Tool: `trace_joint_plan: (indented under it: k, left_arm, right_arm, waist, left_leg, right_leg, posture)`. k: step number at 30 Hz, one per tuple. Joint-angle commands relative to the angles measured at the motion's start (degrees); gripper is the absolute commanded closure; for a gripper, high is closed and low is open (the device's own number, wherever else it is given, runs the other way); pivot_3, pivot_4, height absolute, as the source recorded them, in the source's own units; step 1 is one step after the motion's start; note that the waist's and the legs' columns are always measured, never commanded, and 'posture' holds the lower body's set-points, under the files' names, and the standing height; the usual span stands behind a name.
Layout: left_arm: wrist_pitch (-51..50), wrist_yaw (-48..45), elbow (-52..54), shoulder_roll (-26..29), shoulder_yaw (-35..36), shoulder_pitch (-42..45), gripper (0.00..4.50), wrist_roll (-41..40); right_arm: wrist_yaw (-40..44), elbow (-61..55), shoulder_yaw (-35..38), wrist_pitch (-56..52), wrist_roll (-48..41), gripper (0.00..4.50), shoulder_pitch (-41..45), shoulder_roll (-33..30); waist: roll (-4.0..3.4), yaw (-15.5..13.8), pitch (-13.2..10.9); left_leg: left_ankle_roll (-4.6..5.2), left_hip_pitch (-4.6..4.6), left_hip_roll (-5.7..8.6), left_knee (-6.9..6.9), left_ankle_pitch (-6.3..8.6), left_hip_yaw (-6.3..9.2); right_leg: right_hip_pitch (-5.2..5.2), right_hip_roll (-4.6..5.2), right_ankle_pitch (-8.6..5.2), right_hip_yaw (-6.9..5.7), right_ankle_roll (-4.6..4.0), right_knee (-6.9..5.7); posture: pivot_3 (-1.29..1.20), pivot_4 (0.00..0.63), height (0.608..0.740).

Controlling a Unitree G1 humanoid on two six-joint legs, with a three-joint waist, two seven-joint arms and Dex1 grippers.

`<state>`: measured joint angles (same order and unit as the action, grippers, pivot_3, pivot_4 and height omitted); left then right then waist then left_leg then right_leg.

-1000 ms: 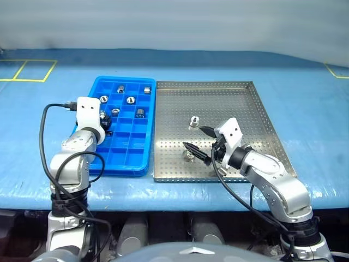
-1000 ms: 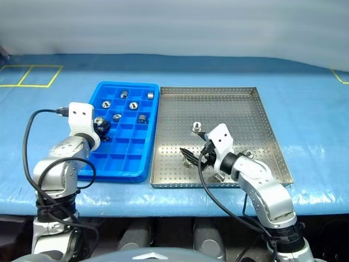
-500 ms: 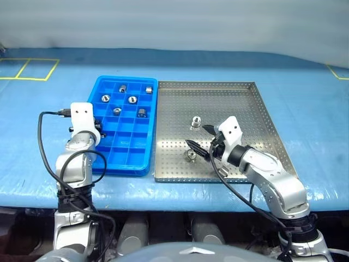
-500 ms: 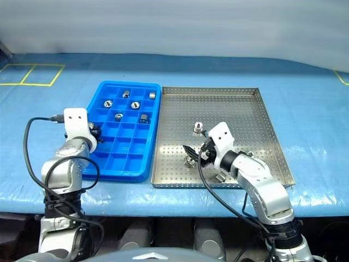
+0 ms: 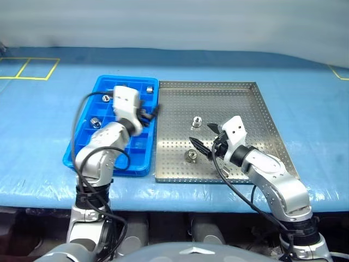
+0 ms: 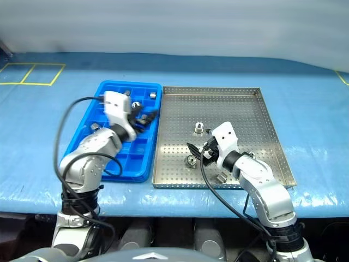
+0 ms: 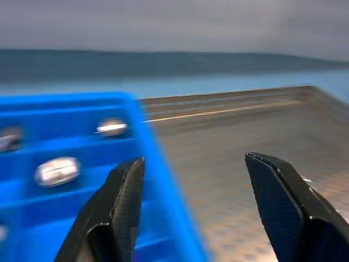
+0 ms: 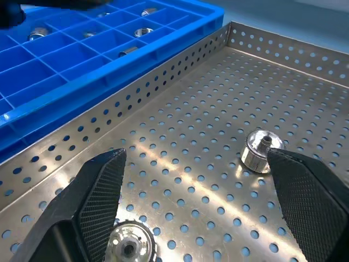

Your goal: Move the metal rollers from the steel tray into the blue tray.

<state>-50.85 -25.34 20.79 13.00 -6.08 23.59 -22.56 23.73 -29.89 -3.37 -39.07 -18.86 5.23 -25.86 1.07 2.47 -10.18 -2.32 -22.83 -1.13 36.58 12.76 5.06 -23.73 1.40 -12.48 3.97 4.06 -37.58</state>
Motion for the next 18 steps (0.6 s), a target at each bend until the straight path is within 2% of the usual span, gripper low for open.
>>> trace_joint_plan:
  k: [1, 3, 7, 17, 18]
  left_arm:
    - [-2.0, -7.6, -0.6, 5.7, -9.1, 0.6, 1.31, 0.3]
    - [-1.1, -9.0, -2.8, 7.5, -13.3, 1.5, 1.31, 2.1]
    - [1.5, -10.3, -7.1, 9.2, -18.6, 3.4, 1.31, 6.3]
    - [3.4, -10.0, -15.3, 6.4, -24.1, 4.0, 1.31, 12.6]
    - [3.4, -9.5, -15.8, 5.7, -23.8, 3.9, 1.66, 12.9]
  right_arm:
    - [-2.1, -3.5, 4.7, -1.0, 0.8, 0.17, -1.2, -1.5]
    - [-3.0, -3.6, 6.4, -1.3, 1.1, 0.17, -2.2, -1.8]
    - [-5.0, -3.5, 8.5, -2.3, 1.8, 0.17, -3.9, -1.5]
    - [-6.1, -5.3, 7.5, -1.3, 2.2, 0.17, -5.4, 0.5]
    - [-6.0, -5.3, 7.5, -1.3, 2.3, 0.17, -5.4, 0.6]
  waist:
    - [-0.02, 1.1, 0.0]
    - [-0.01, 1.7, 0.0]
    - [-0.01, 2.4, 0.0]
    - [-0.04, 3.0, 0.0]
    - [-0.04, 3.0, 0.0]
  left_leg:
    - [0.00, 0.07, -0.01, -0.02, 0.00, -0.02]
    - [0.00, 0.14, -0.03, -0.01, 0.00, -0.02]
    - [0.01, 0.14, -0.03, 0.11, 0.00, -0.05]
    - [0.06, 0.12, -0.03, 0.16, 0.03, -0.10]
    - [0.06, 0.13, -0.02, 0.20, 0.03, -0.11]
  right_leg:
    - [0.01, -0.01, -0.02, 0.02, -0.03, -0.05]
    - [0.00, -0.05, -0.21, 0.03, -0.36, -0.13]
    - [0.01, -0.06, -0.23, 0.06, -0.38, -0.19]
    - [0.02, -0.05, -0.21, 0.13, -0.35, -0.16]
    - [0.04, -0.04, -0.21, 0.14, -0.35, -0.16]
  posture:
    - [-0.07, 0.150, 0.740]
    - [-0.09, 0.150, 0.740]
    - [-0.12, 0.150, 0.740]
    - [-0.15, 0.150, 0.740]
    - [-0.15, 0.150, 0.740]
